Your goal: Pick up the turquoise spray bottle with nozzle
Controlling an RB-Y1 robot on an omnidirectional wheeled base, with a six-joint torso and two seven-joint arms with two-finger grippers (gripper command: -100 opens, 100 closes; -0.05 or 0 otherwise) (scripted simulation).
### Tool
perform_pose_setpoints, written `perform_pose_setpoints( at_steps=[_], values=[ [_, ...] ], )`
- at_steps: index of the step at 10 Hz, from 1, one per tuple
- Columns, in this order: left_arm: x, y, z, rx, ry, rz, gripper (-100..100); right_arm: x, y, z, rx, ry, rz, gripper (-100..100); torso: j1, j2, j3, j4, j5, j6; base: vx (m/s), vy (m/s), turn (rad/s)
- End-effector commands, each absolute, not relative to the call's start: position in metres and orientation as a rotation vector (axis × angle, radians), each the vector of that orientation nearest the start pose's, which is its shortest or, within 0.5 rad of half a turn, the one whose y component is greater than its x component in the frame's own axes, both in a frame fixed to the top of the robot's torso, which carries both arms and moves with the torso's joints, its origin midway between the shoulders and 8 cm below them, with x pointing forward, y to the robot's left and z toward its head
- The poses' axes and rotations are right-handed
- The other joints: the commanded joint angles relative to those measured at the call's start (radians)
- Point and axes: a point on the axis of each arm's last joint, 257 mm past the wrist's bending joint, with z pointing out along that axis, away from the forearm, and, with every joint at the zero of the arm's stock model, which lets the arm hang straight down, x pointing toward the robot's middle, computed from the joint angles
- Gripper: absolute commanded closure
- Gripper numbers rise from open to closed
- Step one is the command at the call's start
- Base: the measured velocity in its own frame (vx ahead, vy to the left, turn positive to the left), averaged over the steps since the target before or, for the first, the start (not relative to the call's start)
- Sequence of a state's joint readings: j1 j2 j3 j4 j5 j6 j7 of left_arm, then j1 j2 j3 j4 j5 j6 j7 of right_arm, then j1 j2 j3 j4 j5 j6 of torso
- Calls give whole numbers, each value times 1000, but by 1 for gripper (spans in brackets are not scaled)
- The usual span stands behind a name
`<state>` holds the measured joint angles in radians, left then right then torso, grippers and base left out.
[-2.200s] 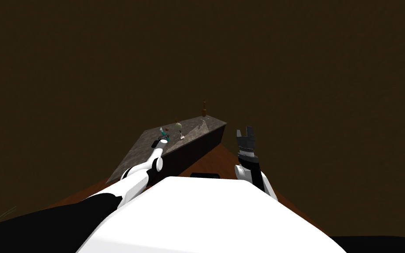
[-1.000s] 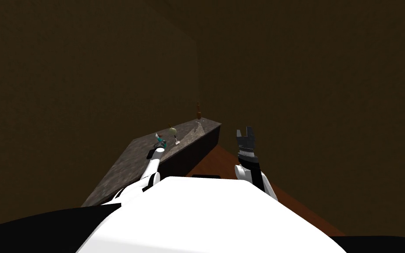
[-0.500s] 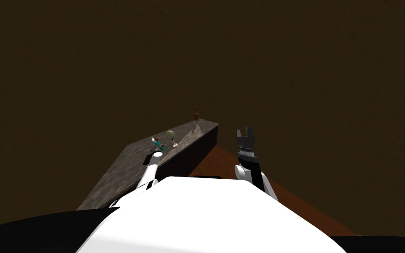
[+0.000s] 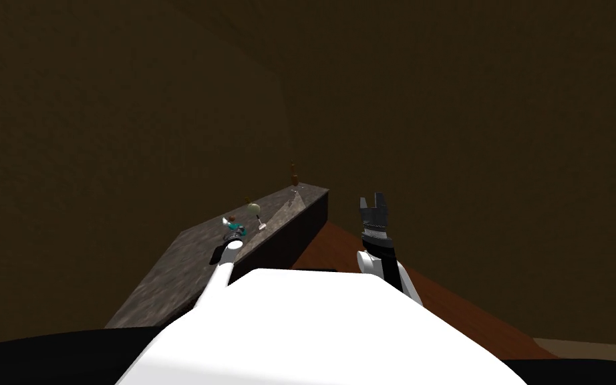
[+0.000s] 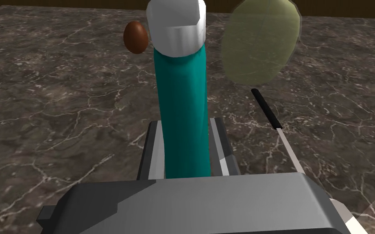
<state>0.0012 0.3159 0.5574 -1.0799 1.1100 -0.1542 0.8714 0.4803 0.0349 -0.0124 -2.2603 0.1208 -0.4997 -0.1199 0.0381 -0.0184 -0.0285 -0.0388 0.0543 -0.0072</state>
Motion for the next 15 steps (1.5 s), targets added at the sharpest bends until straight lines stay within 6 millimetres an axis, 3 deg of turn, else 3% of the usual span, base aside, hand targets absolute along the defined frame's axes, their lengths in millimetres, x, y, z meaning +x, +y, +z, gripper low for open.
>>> perform_pose_setpoints(
  at_steps=[1,3,4,5,7,9,10,11,13,15],
  values=[
    [361,652,-344,-1956,-924,-1619,100,351,-271,21,656,626,1331,0,0,0,0,0,0,0,41,28,-24],
    [339,658,-348,-1954,-906,-1587,100,351,-271,21,656,626,1331,0,6,1,-2,-4,5,-7,5,-4,14],
    [340,658,-344,-1949,-902,-1595,100,351,-271,21,656,626,1331,0,7,2,-1,-5,6,-9,-12,-3,26],
    [320,652,-352,-1922,-998,-1609,100,351,-271,21,656,626,1331,0,8,3,-1,-5,6,-8,55,38,-318],
    [302,658,-336,-1893,-961,-1618,100,351,-271,21,656,627,1331,0,12,-4,-5,-6,7,-5,67,40,-148],
    [277,663,-349,-1909,-956,-1560,100,351,-271,21,656,626,1331,0,10,-2,-5,-8,7,-9,7,-4,37],
    [277,663,-349,-1909,-956,-1560,100,351,-271,21,656,626,1331,0,9,0,-4,-8,6,-9,-8,-5,-13],
    [261,656,-346,-1864,-1043,-1593,100,351,-271,21,656,626,1331,0,9,1,-4,-9,8,-9,64,19,-308],
    [242,660,-337,-1852,-1018,-1582,100,351,-271,21,656,627,1331,0,12,-5,-7,-10,9,-8,60,40,-148],
    [215,664,-344,-1862,-1003,-1529,100,351,-271,21,656,626,1331,0,11,-1,-5,-9,9,-11,2,6,31]
  ],
)
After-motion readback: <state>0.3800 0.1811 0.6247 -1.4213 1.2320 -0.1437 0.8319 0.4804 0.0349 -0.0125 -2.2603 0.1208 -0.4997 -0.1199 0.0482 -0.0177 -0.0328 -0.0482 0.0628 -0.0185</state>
